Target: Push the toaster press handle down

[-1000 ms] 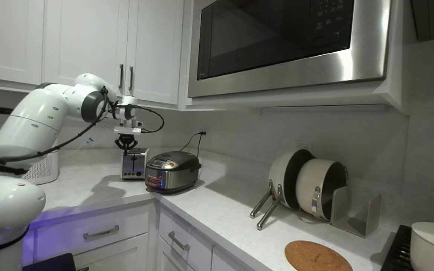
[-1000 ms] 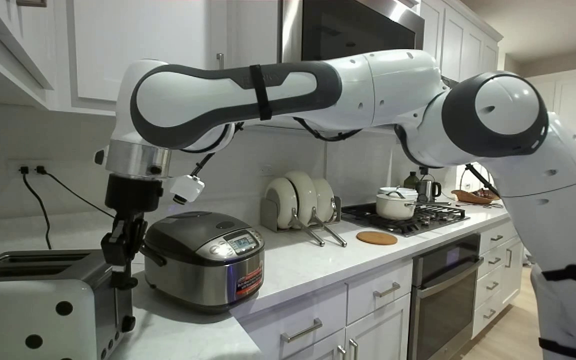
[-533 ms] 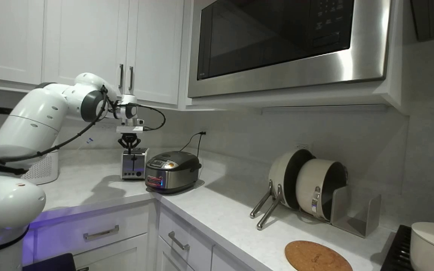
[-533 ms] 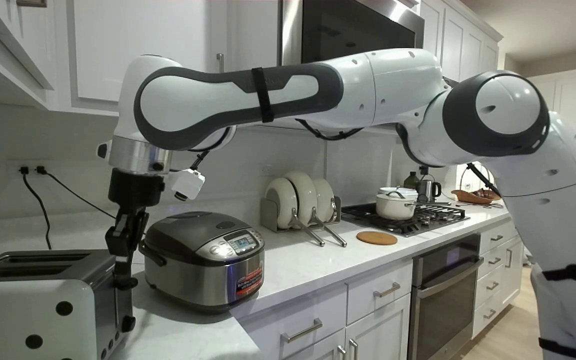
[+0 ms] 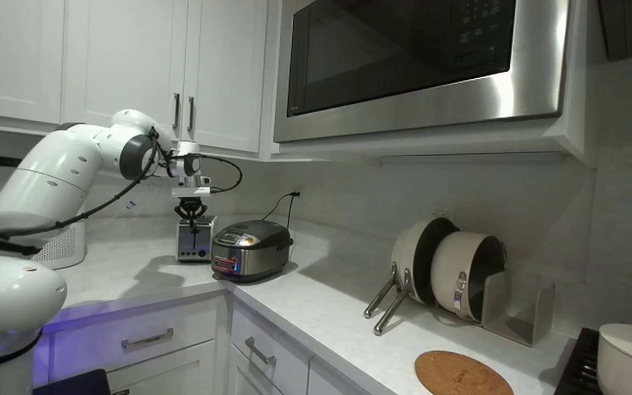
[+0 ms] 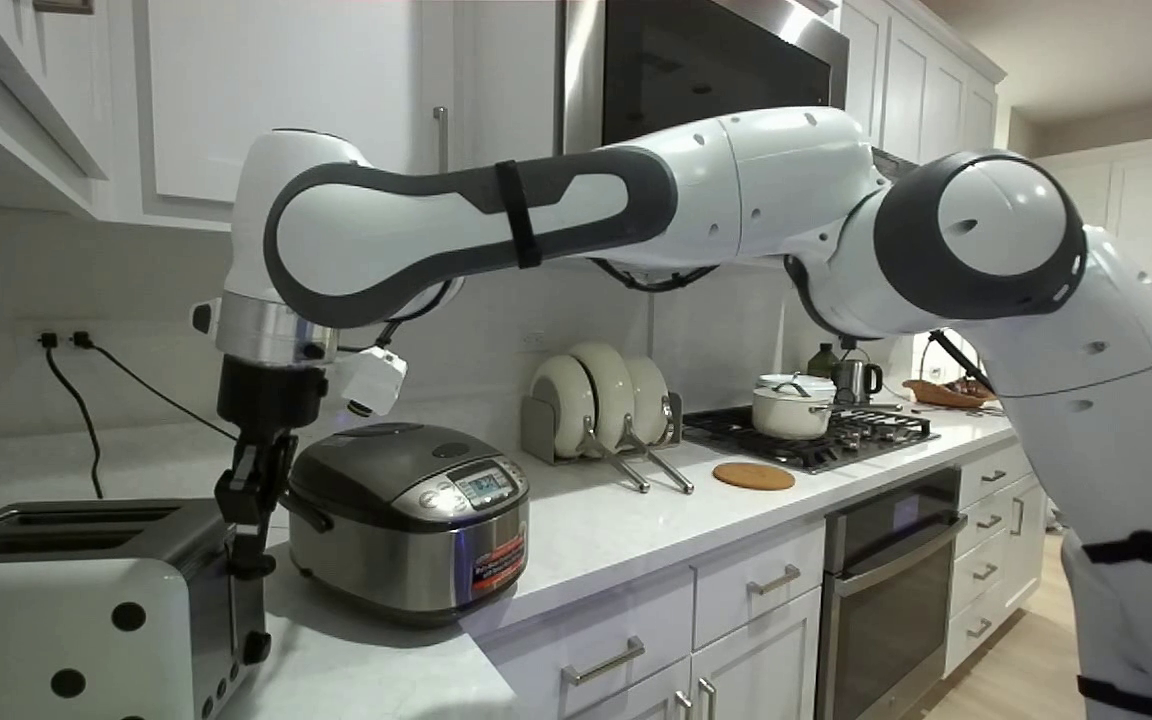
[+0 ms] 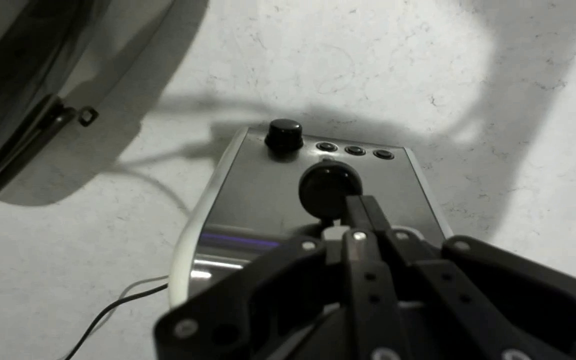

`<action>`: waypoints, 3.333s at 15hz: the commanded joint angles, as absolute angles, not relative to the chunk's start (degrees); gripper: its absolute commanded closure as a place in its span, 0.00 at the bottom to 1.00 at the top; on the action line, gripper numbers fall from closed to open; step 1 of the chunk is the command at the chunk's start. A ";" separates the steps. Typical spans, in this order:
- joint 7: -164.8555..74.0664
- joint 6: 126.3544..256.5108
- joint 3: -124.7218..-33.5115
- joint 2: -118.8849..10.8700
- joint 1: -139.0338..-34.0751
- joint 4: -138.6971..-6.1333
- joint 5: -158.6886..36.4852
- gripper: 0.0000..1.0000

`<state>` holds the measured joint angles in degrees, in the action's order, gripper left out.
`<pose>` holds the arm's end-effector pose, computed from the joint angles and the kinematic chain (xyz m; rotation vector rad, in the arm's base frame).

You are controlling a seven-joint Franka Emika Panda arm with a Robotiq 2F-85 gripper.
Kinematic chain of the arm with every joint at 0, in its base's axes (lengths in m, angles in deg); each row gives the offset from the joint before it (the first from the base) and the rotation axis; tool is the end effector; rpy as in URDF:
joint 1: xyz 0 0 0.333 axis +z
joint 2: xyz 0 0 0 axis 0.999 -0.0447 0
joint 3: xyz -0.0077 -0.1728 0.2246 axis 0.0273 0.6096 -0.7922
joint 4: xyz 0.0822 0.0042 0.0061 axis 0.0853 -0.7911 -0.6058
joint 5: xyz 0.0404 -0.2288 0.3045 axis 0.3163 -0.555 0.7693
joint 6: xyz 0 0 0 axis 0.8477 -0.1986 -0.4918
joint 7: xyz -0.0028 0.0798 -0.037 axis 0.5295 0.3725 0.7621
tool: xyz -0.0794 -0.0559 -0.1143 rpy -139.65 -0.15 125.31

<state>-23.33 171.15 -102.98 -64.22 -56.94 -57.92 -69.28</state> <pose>0.4848 0.4978 0.4166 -2.5636 -1.7498 -0.3082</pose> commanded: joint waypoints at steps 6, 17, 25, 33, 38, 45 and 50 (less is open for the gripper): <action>-23.36 173.47 -102.51 -66.39 -56.42 -57.29 -71.76 1.00; -22.78 173.83 -102.22 -67.02 -56.95 -57.40 -71.72 1.00; -22.19 173.32 -102.17 -68.15 -57.50 -57.62 -71.25 1.00; -21.30 173.43 -102.57 -69.51 -58.12 -57.61 -70.11 1.00; -21.04 173.48 -102.71 -69.95 -58.35 -57.61 -69.51 1.00; -20.51 173.51 -103.05 -70.31 -58.99 -57.53 -68.11 1.00; -19.63 173.41 -103.12 -70.91 -59.35 -57.58 -66.99 1.00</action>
<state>-21.71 173.23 -102.80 -69.50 -58.64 -57.85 -68.09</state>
